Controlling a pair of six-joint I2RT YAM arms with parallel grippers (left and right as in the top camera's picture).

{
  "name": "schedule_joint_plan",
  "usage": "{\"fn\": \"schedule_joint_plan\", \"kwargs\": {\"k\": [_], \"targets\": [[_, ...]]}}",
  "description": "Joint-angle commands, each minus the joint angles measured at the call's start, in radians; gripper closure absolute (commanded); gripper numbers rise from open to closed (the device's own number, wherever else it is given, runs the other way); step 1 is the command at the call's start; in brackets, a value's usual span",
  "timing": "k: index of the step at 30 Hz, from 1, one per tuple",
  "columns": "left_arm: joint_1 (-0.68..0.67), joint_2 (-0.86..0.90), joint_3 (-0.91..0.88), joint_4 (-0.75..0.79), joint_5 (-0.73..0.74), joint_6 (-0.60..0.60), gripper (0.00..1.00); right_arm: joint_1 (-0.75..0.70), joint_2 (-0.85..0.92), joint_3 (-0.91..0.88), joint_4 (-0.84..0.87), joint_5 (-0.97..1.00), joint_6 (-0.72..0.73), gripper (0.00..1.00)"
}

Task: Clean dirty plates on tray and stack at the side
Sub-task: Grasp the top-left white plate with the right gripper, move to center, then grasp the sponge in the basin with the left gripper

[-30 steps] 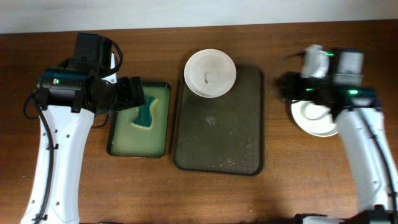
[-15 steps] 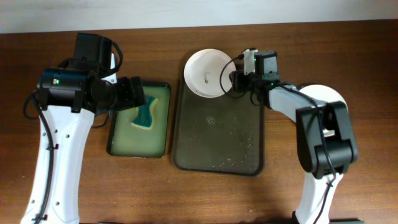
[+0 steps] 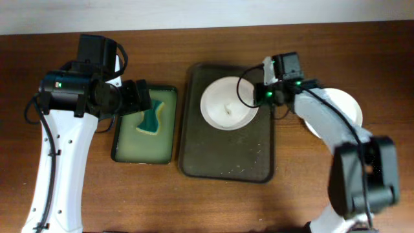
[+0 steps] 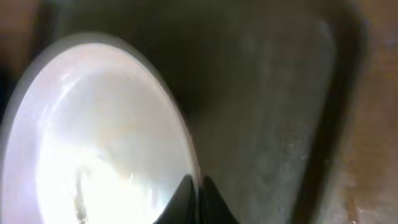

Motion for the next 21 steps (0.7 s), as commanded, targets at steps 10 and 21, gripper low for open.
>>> {"fn": "schedule_joint_plan", "kwargs": {"k": [10, 21], "targets": [[0.003, -0.010, 0.009, -0.001, 0.003, 0.015, 0.00, -0.002, -0.121, -0.260, -0.193, -0.014, 0.370, 0.96], [0.003, -0.010, 0.009, -0.001, 0.003, 0.015, 0.00, -0.003, -0.280, -0.230, -0.091, -0.110, 0.186, 0.66]]}}
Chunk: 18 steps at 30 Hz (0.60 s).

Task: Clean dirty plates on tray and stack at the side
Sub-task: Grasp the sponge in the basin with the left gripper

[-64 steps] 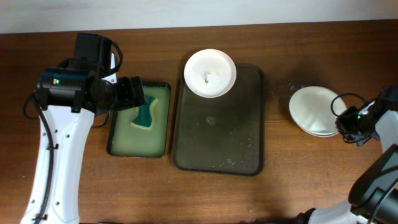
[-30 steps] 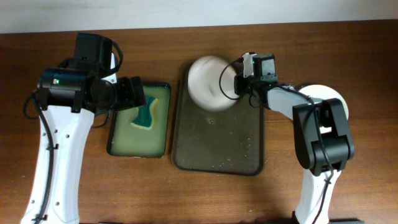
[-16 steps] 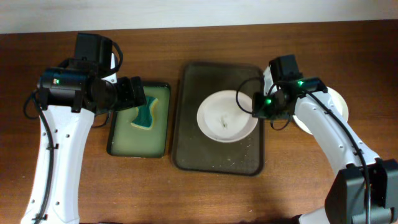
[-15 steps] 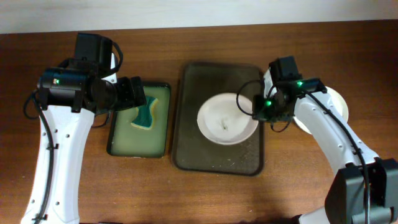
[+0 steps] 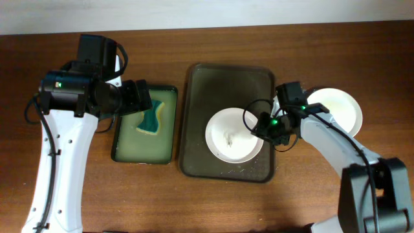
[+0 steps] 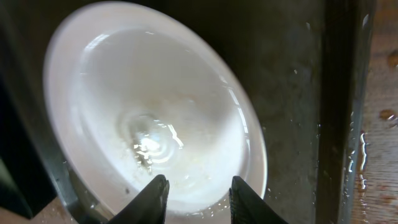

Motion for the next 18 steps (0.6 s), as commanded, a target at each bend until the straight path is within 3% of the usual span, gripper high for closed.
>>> {"fn": "schedule_joint_plan", "kwargs": {"k": [1, 3, 5, 8, 11, 14, 18], "targets": [[0.003, -0.010, 0.009, -0.001, 0.005, 0.014, 0.00, -0.003, -0.158, 0.067, -0.008, 0.049, -0.240, 0.66], [0.003, -0.010, 0.009, 0.008, 0.050, 0.005, 0.01, -0.003, -0.242, 0.072, -0.015, 0.092, -0.377, 0.65], [0.003, -0.006, -0.001, 0.065, 0.023, 0.005, 0.00, -0.003, -0.296, 0.072, -0.060, 0.116, -0.407, 0.57], [0.003, 0.026, -0.090, 0.111, -0.029, 0.005, 0.00, -0.003, -0.288, 0.072, -0.108, 0.119, -0.406, 0.57], [0.003, 0.103, -0.291, 0.260, -0.054, 0.013, 0.16, -0.003, -0.273, 0.072, -0.108, 0.119, -0.406, 0.56], [0.003, 0.221, -0.452, 0.516, -0.060, 0.012, 0.49, -0.003, -0.263, 0.072, -0.108, 0.118, -0.406, 0.56], [-0.002, 0.374, -0.474, 0.727, -0.058, 0.064, 0.36, -0.003, -0.258, 0.072, -0.108, 0.118, -0.405, 0.56]]}}
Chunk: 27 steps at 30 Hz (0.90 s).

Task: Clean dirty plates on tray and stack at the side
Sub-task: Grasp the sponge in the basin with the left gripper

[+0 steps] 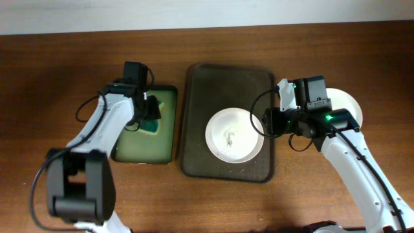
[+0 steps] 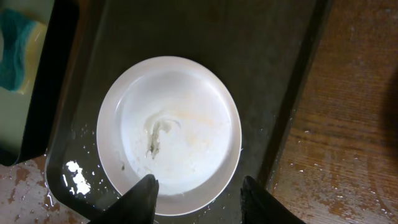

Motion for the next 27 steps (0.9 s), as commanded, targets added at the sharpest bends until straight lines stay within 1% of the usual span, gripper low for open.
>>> {"fn": "schedule_joint_plan", "kwargs": {"k": [1, 2, 3, 5, 6, 8, 10, 11, 12, 13, 14, 15, 17, 18, 20, 21, 22, 24, 25, 27], "targets": [[-0.005, 0.109, -0.003, 0.122, -0.011, 0.061, 0.36, -0.003, 0.010, 0.006, 0.000, 0.008, -0.008, 0.56], [-0.005, 0.143, -0.003, 0.172, -0.012, 0.064, 0.41, -0.003, 0.010, 0.006, 0.000, 0.008, -0.003, 0.56], [-0.005, 0.173, -0.003, 0.217, -0.015, 0.075, 0.51, -0.003, 0.010, 0.006, 0.000, 0.008, -0.003, 0.56], [-0.005, 0.203, -0.003, 0.257, -0.015, 0.075, 0.96, -0.003, 0.010, 0.006, 0.000, 0.008, -0.003, 0.56], [-0.005, 0.204, -0.003, 0.256, -0.015, 0.075, 1.00, -0.003, 0.010, 0.006, -0.001, 0.008, -0.003, 0.56], [-0.005, 0.203, 0.005, 0.217, -0.015, 0.075, 1.00, -0.003, 0.010, 0.006, -0.003, 0.008, -0.003, 0.56], [-0.005, 0.195, 0.081, 0.053, -0.004, 0.075, 1.00, -0.003, 0.010, 0.006, -0.006, 0.009, -0.003, 0.56], [-0.005, 0.194, 0.120, -0.017, -0.003, 0.075, 0.96, -0.003, 0.010, 0.006, -0.005, 0.012, -0.003, 0.56], [-0.005, 0.194, 0.154, -0.075, -0.003, 0.075, 0.88, -0.004, 0.010, 0.006, -0.004, 0.027, -0.003, 0.56], [-0.005, 0.194, 0.188, -0.137, -0.003, 0.075, 0.76, -0.004, 0.010, 0.006, -0.004, 0.049, -0.003, 0.56], [-0.005, 0.194, 0.200, -0.167, 0.004, 0.075, 0.65, -0.004, 0.010, 0.006, -0.004, 0.091, -0.003, 0.54], [-0.005, 0.195, 0.197, -0.183, 0.020, 0.075, 0.57, -0.004, 0.010, 0.006, -0.005, 0.114, -0.003, 0.52], [-0.006, 0.198, 0.168, -0.185, 0.019, 0.075, 0.54, -0.004, 0.010, 0.006, -0.013, 0.120, -0.003, 0.51], [-0.006, 0.199, 0.144, -0.177, 0.020, 0.074, 0.59, -0.004, 0.010, 0.005, -0.027, 0.121, -0.003, 0.51], [-0.006, 0.202, 0.074, -0.119, 0.020, 0.066, 0.74, -0.004, 0.017, 0.002, -0.047, 0.121, -0.003, 0.51], [-0.006, 0.202, 0.042, -0.089, 0.021, 0.047, 0.83, -0.004, 0.027, -0.002, -0.046, 0.121, -0.003, 0.51], [-0.006, 0.202, 0.010, -0.068, 0.025, 0.029, 1.00, -0.004, 0.043, -0.005, -0.045, 0.121, -0.003, 0.51], [-0.006, 0.200, 0.006, -0.086, 0.039, 0.025, 1.00, -0.004, 0.101, -0.005, -0.046, 0.120, 0.014, 0.61], [-0.006, 0.198, 0.024, -0.109, 0.039, 0.026, 1.00, -0.004, 0.116, -0.005, -0.041, 0.120, 0.020, 0.64], [-0.006, 0.195, 0.135, -0.233, 0.040, 0.026, 1.00, -0.004, 0.138, -0.005, -0.018, 0.120, 0.023, 0.64]]}}
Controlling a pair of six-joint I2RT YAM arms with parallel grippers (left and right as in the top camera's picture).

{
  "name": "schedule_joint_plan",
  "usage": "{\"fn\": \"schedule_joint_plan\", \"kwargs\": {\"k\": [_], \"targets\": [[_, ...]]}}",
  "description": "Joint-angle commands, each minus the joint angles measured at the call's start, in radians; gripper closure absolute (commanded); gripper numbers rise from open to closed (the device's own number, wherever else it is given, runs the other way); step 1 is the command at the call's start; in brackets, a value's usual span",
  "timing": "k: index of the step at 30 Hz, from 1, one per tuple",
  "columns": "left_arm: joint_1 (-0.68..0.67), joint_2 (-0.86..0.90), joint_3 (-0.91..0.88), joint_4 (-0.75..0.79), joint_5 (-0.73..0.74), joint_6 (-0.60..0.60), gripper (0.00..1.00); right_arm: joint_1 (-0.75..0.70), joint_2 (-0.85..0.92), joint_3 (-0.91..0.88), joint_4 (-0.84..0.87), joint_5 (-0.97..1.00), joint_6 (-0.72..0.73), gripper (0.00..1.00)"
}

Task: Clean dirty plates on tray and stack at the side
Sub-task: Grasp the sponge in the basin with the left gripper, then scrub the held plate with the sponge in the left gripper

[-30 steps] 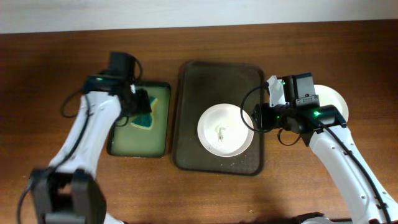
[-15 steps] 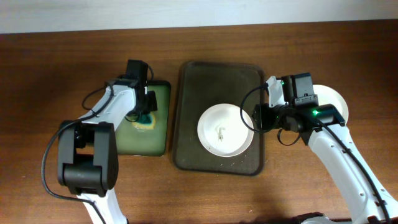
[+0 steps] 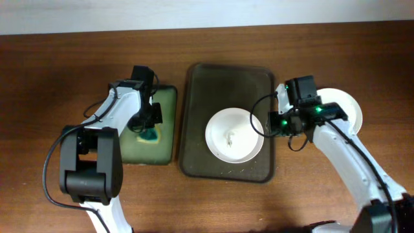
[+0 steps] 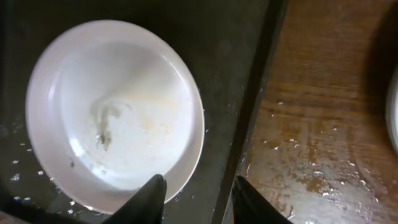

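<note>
A white plate [image 3: 234,134] with smears in its well lies in the near right part of the dark tray [image 3: 223,81]. In the right wrist view the same plate [image 4: 115,112] is wet and streaked. My right gripper [image 3: 268,124] hangs open and empty over the plate's right rim and the tray's edge, seen close as the gripper [image 4: 199,198]. A clean white plate [image 3: 343,107] sits on the table right of the tray. My left gripper [image 3: 147,120] is down in the green basin [image 3: 139,155], over the teal sponge [image 3: 149,136]; its jaws are hidden.
The wooden table [image 4: 323,124] right of the tray is wet with drops. The tray's raised right edge [image 4: 255,124] runs between the dirty plate and the clean one. The basin stands close against the tray's left side.
My left gripper sits a little nearer in the basin, now right over the sponge. My right gripper stays open but sits lower and further right, across the tray's edge.
First my right gripper was shut on the plate's rim at the tray's far end, my left arm high over the basin. Then the plate lay near right with the gripper open. Later the right gripper hung higher and the left was down in the basin.
</note>
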Motion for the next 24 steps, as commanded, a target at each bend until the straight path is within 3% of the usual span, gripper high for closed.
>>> {"fn": "schedule_joint_plan", "kwargs": {"k": [1, 4, 7, 9, 11, 16, 17, 24], "targets": [[0.000, 0.021, 0.143, -0.197, 0.041, -0.016, 1.00, -0.004, 0.032, -0.004, 0.029, 0.012, 0.010, 0.64], [-0.021, 0.021, 0.364, -0.351, 0.143, 0.014, 1.00, -0.004, 0.106, -0.004, 0.030, 0.003, 0.010, 0.62], [-0.101, 0.021, 0.479, -0.348, 0.188, 0.045, 1.00, -0.004, 0.218, -0.004, 0.069, -0.064, 0.005, 0.63], [-0.165, 0.025, 0.471, -0.315, 0.228, 0.044, 1.00, -0.003, 0.285, -0.003, 0.108, -0.090, 0.005, 0.69], [-0.232, 0.036, 0.468, -0.294, 0.247, 0.020, 1.00, -0.003, 0.328, -0.003, 0.149, -0.102, 0.007, 0.88], [-0.344, 0.105, 0.468, -0.234, 0.263, -0.059, 1.00, -0.004, 0.364, -0.003, 0.227, -0.094, 0.010, 0.87], [-0.355, 0.125, 0.468, -0.227, 0.282, -0.071, 1.00, -0.004, 0.376, -0.003, 0.228, -0.094, 0.011, 0.94], [-0.441, 0.320, 0.468, -0.129, 0.496, -0.175, 1.00, -0.003, 0.378, -0.003, 0.225, -0.094, 0.048, 0.96]]}}
